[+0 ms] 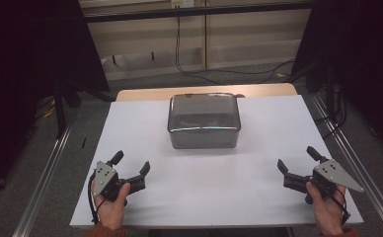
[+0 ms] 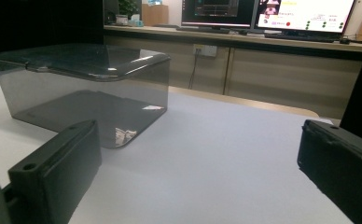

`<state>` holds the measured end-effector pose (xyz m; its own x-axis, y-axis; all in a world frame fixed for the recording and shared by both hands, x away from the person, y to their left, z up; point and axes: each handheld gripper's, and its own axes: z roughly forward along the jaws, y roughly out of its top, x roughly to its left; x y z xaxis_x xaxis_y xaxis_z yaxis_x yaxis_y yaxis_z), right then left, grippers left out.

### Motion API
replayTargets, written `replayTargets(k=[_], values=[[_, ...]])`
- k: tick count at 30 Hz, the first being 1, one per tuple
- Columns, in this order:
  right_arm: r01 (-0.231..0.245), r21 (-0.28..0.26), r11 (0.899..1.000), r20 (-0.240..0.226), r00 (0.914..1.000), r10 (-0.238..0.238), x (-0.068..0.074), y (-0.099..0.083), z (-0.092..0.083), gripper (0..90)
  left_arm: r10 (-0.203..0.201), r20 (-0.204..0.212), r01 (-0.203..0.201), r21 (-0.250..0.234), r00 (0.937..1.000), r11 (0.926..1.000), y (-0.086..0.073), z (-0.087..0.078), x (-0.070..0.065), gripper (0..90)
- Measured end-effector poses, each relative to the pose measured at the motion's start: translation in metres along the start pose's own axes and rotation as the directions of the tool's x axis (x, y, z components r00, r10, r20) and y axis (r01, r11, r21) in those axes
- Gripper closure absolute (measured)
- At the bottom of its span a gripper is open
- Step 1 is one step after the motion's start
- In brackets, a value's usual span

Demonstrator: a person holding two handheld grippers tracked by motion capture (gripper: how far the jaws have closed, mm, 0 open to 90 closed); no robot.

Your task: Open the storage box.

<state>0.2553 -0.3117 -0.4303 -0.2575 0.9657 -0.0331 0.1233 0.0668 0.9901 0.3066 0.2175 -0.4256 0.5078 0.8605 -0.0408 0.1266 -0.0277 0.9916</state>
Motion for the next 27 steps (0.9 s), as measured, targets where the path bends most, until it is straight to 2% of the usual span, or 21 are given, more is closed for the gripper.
replayTargets(k=[5,16,22,25,27], values=[[-0.003,0.009,1.0,-0.013,0.9999,0.003,0.0,-0.001,0.002,0.0,-0.015,0.003,0.015,-0.003,0.9999,0.9999,0.0,0.001,-0.001,2.7],[-0.016,0.026,1.0,-0.047,0.9987,0.017,0.004,-0.002,0.009,0.0,-0.015,0.005,0.015,0.015,0.9999,0.9998,-0.002,0.003,-0.003,3.2],[0.002,0.034,0.999,-0.08,0.9968,0.001,0.01,-0.003,0.013,0.0,-0.042,-0.003,0.042,0.004,0.9991,0.9991,-0.003,0.002,-0.004,3.2],[0.001,0.039,0.999,-0.091,0.9958,0.003,0.014,-0.002,0.016,0.0,-0.044,-0.002,0.044,0.021,0.999,0.9988,-0.003,0.001,-0.003,3.2],[0.003,0.043,0.999,-0.102,0.9948,0.002,0.017,-0.002,0.017,0.0,-0.062,-0.008,0.062,0.016,0.998,0.9979,-0.003,0.0,-0.004,3.2]])
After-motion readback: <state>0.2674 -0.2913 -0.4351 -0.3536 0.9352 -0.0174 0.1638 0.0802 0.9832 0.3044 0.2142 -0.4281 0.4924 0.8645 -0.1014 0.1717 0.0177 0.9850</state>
